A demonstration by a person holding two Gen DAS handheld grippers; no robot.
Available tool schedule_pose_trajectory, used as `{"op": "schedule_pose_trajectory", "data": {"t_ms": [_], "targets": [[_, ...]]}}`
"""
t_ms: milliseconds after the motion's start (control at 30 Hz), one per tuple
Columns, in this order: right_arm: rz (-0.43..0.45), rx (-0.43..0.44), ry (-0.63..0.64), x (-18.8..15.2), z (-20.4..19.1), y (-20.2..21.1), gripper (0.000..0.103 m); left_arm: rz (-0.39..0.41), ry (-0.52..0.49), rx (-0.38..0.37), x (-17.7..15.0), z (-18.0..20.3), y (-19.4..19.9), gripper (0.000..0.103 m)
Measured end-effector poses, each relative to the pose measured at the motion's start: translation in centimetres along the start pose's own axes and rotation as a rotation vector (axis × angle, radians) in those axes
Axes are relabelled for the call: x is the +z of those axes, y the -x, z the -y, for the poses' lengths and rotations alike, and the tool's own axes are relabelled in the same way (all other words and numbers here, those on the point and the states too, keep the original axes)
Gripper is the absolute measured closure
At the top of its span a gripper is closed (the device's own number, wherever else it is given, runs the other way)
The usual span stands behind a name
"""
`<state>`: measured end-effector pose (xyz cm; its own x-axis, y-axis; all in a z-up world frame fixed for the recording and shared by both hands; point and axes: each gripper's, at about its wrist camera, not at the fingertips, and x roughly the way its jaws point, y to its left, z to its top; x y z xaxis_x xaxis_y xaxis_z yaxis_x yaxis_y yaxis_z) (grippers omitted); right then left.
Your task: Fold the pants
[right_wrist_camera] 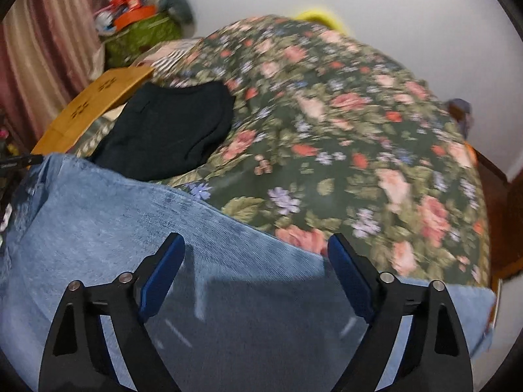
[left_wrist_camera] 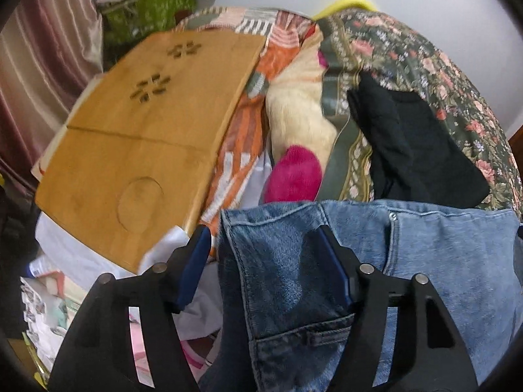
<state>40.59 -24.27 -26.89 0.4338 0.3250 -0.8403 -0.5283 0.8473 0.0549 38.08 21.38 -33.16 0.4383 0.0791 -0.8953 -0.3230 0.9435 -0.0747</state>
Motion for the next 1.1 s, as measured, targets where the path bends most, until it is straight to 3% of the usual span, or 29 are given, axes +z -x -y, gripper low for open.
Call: {"op": "schedule_pose_trajectory", "data": {"t_ms": [100, 167, 200, 233, 400, 500, 633, 700, 867, 1100], "targets": [[-0.041, 0.057, 0.038, 0.2, -0.5, -1.7, 0.023, -0.022, 0.048, -0.049, 0.0, -0.4, -0.7, 0.050], [-0.033, 0.078, 0.052, 0.2, -0.8, -1.8, 0.028, -0.025, 0.059, -0.051, 0.1, -0.5, -0.8, 0.066], [-0.030, 0.096, 0.060, 0.3, -0.9, -1.7, 0.038, -0.034, 0.055, -0.045, 0.3, -0.5, -0.9, 0.086], [-0.033, 0.110, 0.064, 0.3, -1.0, -1.6, 0.042, -0.051, 0.053, -0.051, 0.4, -0.5, -1.1, 0.099], [-0.038, 0.102, 0.074, 0.3, -1.4, -1.1, 0.081, -0.031, 0.021, -0.070, 0.8, 0.0, 0.4, 0.100], [-0.026, 0.094, 0.077, 0.3, -1.4, -0.8, 0.091, 0.027, -0.008, -0.058, 1.4, 0.5, 2.1, 0.101], [0.050, 0.009, 0.054, 0.6, -1.6, 0.4, 0.095, 0.059, -0.031, -0.012, 3.0, 0.9, 3.2, 0.101], [0.094, -0.021, 0.011, 0.7, -1.5, 1.3, 0.096, 0.066, -0.026, -0.029, 3.3, 0.8, 3.8, 0.101], [0.112, -0.017, 0.000, 0.3, -2.0, 4.1, 0.096, 0.133, -0.078, -0.069, 1.7, 1.0, 7.5, 0.101], [0.147, 0.011, -0.013, -3.1, -4.2, 10.4, 0.096, 0.210, -0.143, -0.114, -1.6, 1.3, 14.2, 0.101]]}}
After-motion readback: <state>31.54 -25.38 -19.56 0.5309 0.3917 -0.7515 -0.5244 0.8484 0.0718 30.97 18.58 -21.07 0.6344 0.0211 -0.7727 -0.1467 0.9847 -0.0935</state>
